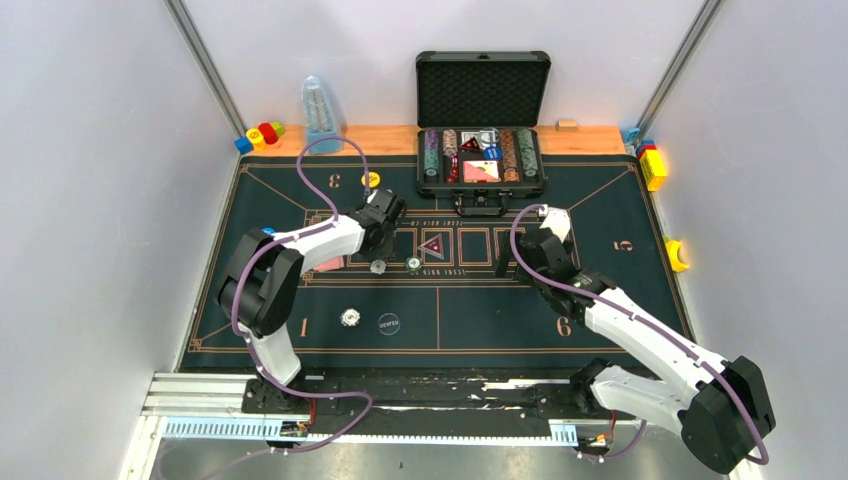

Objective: Distribute texas hold em gaming equipment

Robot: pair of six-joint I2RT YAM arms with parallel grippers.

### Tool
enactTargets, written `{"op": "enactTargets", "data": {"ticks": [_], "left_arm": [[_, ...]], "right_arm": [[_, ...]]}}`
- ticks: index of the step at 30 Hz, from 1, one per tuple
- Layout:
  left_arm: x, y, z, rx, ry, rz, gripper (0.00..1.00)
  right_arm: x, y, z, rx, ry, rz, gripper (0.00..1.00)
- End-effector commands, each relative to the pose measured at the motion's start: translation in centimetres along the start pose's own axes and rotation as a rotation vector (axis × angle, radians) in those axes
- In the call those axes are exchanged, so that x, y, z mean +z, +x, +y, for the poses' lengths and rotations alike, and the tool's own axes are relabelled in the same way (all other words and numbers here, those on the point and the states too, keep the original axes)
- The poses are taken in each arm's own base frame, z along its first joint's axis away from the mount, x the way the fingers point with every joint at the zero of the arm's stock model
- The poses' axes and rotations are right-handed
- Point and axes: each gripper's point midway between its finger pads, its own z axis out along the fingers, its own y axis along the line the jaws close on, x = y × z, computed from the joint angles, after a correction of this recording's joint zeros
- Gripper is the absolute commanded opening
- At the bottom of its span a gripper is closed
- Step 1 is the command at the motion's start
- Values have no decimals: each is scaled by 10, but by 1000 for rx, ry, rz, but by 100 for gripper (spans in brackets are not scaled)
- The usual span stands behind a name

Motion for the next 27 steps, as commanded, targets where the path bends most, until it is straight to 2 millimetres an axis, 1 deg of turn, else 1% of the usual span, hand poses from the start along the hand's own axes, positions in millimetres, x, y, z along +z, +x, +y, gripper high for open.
{"op": "enactTargets", "data": {"ticks": [1,5,9,10,11,12,13,14,15,16,17,18,19,21,25,26,27], "left_arm": [[-12,-36,0,-33,-14,-110,0],[-10,-54,9,-63,-24,-115,0],[0,-80,23,-121,10,-124,0],[5,-88,26,-134,23,-120,0],[4,-98,27,-143,35,-132,0],[12,-99,32,-153,35,-115,0],[11,-110,34,-160,35,-131,0],[21,-112,43,-163,13,-120,0],[26,-121,46,-165,0,-123,0],[31,-125,54,-174,-14,-119,0],[37,-131,55,-181,-12,-106,0],[41,-135,63,-197,-17,-103,0],[49,-139,64,-207,-19,-93,0],[60,-144,74,-225,-36,-72,0],[78,-145,76,-227,-37,-40,0],[78,-147,77,-227,-39,-35,1],[82,-144,77,-225,-43,-24,5]], "right_arm": [[-2,-10,5,14,-26,-40,100],[-1,-10,5,13,-24,-40,100],[1,-9,4,7,-19,-36,100],[1,-9,4,8,-19,-38,100],[1,-9,4,7,-18,-38,100],[1,-9,4,7,-17,-37,100],[1,-9,4,5,-17,-39,100],[1,-9,4,4,-13,-40,100],[2,-9,4,4,-13,-40,100],[2,-9,4,3,-14,-40,100],[2,-10,4,3,-13,-41,100],[2,-9,3,1,-11,-40,100],[2,-9,3,-1,-12,-38,100],[2,-8,3,-2,-9,-38,100],[3,-9,2,-5,-6,-38,100],[3,-8,2,-6,-5,-37,100],[3,-8,2,-6,-5,-37,100]]}}
